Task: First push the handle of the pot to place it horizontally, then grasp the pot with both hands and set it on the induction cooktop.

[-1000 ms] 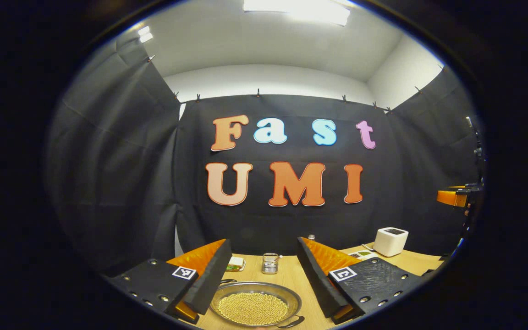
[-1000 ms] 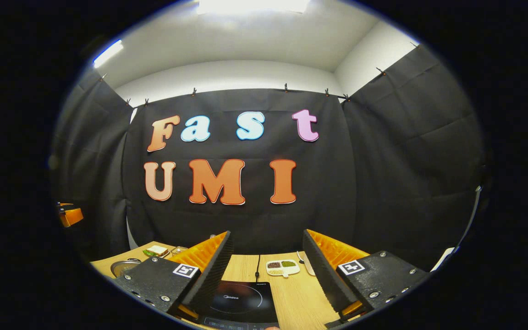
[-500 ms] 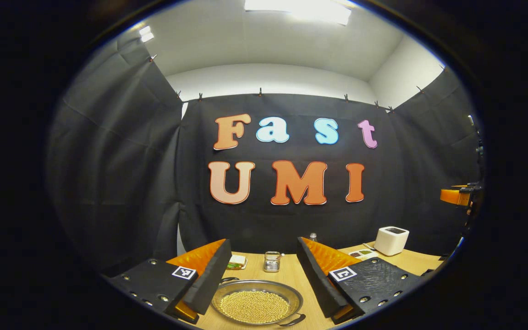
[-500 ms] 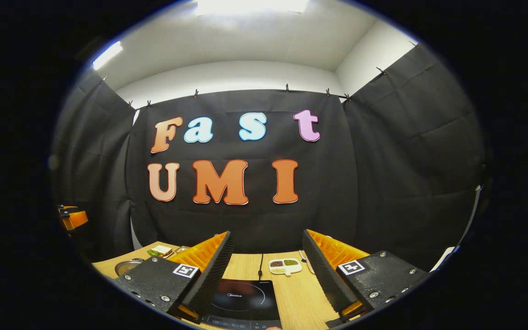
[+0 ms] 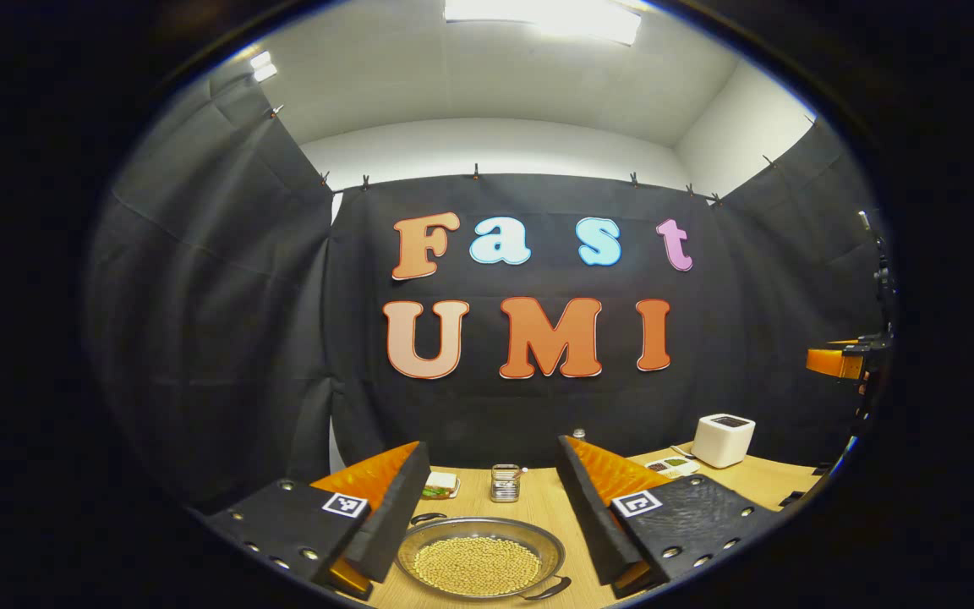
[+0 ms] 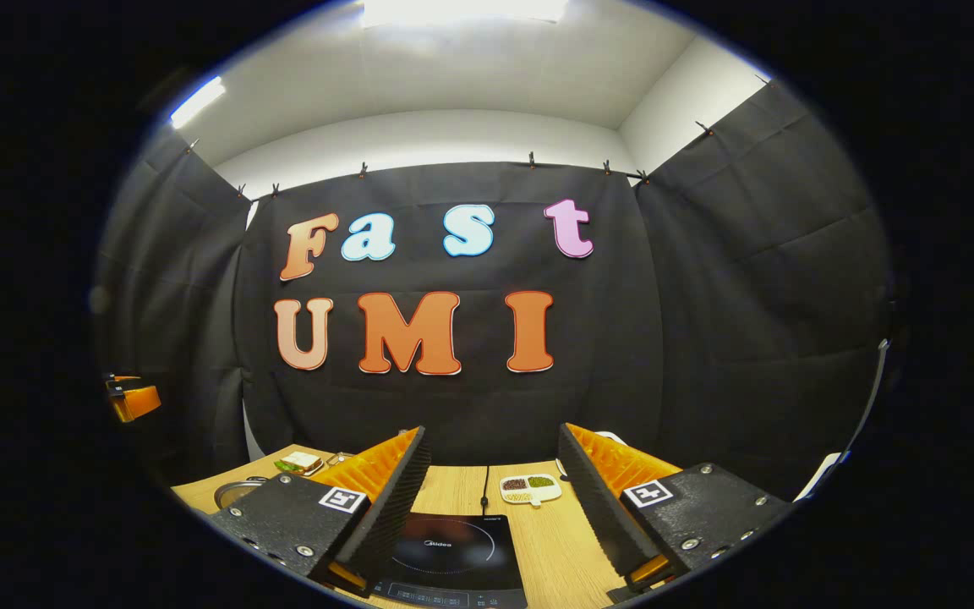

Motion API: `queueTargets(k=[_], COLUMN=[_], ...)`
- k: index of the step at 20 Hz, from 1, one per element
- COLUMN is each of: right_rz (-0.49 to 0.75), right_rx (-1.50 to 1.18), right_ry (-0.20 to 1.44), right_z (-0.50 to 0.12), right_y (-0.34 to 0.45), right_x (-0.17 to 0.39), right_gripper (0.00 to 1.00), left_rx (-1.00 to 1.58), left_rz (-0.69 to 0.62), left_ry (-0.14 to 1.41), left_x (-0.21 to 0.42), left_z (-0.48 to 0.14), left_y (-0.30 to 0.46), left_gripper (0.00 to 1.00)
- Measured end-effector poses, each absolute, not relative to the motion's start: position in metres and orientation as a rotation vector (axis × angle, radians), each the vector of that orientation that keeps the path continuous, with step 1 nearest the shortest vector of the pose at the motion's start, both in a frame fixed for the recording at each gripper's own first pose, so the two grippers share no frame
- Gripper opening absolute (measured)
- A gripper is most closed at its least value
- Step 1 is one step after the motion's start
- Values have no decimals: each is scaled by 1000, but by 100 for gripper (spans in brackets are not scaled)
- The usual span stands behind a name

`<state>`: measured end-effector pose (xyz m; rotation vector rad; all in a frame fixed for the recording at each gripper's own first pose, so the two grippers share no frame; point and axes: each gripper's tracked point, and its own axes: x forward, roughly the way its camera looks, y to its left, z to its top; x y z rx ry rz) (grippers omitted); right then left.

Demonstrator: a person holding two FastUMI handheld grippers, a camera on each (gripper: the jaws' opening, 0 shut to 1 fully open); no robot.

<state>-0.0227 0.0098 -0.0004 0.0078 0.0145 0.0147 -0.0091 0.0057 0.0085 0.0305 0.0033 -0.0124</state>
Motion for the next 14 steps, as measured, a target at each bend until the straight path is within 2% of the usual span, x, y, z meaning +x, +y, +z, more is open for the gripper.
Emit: queueTargets(k=[2,3,5,7,9,10,12,13,14], right_rz=[21,21,22,26,24,20,21,24,24], right_rx=[4,3,3,5,6,8,14,17,15], right_ry=[19,23,30,36,36,35,31,27,27], right_z=[-2,-3,-6,-7,-6,-5,-5,-4,-5], right_y=[13,13,15,16,16,15,16,16,17], right_x=[-22,-21,-21,-21,-21,-21,-21,-21,-21], right_gripper=[95,95,95,95,95,95,95,95,95], left_rx=[25,22,24,41,44,38,32,33,34], left_rz=[-27,-35,-36,-52,-63,-75,-70,-61,-64], left_ry=[19,28,46,52,58,63,79,93,108], left_x=[-10,-10,-7,-7,-6,-7,-6,-5,-5], left_z=[3,-1,-8,-11,-13,-16,-25,-31,-38], left_y=[2,1,3,2,-2,-5,-2,0,-1], left_gripper=[77,74,58,59,42,39,24,22,10])
